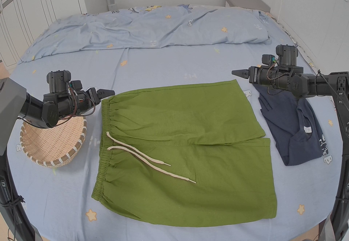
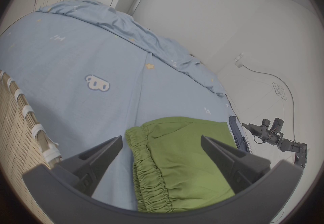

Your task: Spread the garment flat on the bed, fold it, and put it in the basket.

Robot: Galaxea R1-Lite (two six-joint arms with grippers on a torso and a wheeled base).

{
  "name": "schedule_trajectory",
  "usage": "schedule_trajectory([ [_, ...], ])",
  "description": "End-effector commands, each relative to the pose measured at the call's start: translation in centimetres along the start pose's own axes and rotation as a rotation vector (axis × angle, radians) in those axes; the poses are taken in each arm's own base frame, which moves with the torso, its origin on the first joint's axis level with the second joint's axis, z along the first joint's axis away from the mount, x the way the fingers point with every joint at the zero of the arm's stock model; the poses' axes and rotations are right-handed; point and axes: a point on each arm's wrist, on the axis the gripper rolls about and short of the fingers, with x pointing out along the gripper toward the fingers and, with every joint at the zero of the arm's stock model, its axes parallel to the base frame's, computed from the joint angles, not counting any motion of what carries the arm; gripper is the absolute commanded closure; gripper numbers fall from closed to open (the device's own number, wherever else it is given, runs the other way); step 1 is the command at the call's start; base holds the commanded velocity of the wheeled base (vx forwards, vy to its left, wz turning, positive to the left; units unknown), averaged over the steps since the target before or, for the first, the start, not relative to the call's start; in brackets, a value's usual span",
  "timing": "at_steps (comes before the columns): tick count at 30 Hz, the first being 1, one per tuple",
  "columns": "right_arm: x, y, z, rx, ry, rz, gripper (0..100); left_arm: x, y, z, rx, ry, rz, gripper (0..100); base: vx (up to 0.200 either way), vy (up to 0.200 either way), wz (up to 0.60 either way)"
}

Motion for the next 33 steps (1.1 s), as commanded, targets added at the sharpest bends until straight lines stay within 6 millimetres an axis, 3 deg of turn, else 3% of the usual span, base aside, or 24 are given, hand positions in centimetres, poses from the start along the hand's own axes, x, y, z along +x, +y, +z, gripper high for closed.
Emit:
schedule_trajectory([
  [1,-1.1,0.2,0.7,0.001,-0.009,-0.003,0,-0.9,-0.9,0.4,0.015,-0.028,-0.015,0,0.000,0.000,0.00],
  [2,-1.2,0.3,0.8,0.000,-0.012,-0.003,0,-1.0,-1.0,0.5,0.017,-0.031,-0.016,0,0.000,0.000,0.00],
  [4,-3.8,0.8,2.0,0.007,-0.027,-0.014,0,-3.2,-3.0,1.2,0.034,-0.064,-0.037,0,0.000,0.000,0.00],
  [5,-3.8,0.8,2.0,0.007,-0.027,-0.014,0,-3.2,-3.0,1.2,0.034,-0.064,-0.037,0,0.000,0.000,0.00],
  [6,-5.6,1.5,2.4,0.037,-0.028,-0.018,0,-4.7,-4.4,1.0,0.039,-0.064,-0.053,0,0.000,0.000,0.00],
  [7,-5.8,1.5,2.3,0.041,-0.027,-0.018,0,-4.8,-4.5,1.0,0.040,-0.064,-0.054,0,0.000,0.000,0.00],
  [8,-7.7,2.0,2.2,0.090,-0.020,-0.020,0,-6.3,-5.5,0.2,0.035,-0.046,-0.064,0,0.000,0.000,0.00],
  [12,-11.5,3.1,0.4,0.185,0.035,-0.035,0,-9.1,-6.6,-3.4,-0.012,0.042,-0.064,0,0.000,0.000,0.00],
  [18,-15.5,4.5,-3.8,0.229,0.108,-0.018,0,-13.7,-6.1,-9.9,-0.157,0.206,-0.012,0,0.000,0.000,0.00],
  [22,-17.4,5.2,-6.0,0.239,0.129,-0.021,0,-16.1,-5.4,-13.0,-0.198,0.268,0.031,0,0.000,0.000,0.00],
  [28,-20.1,6.5,-8.4,0.253,0.169,-0.018,0,-19.3,-4.9,-16.5,-0.225,0.315,0.062,0,0.000,0.000,0.00],
  [33,-21.4,7.2,-9.3,0.256,0.180,-0.013,0,-20.4,-4.6,-18.5,-0.234,0.380,0.074,0,0.000,0.000,0.00],
])
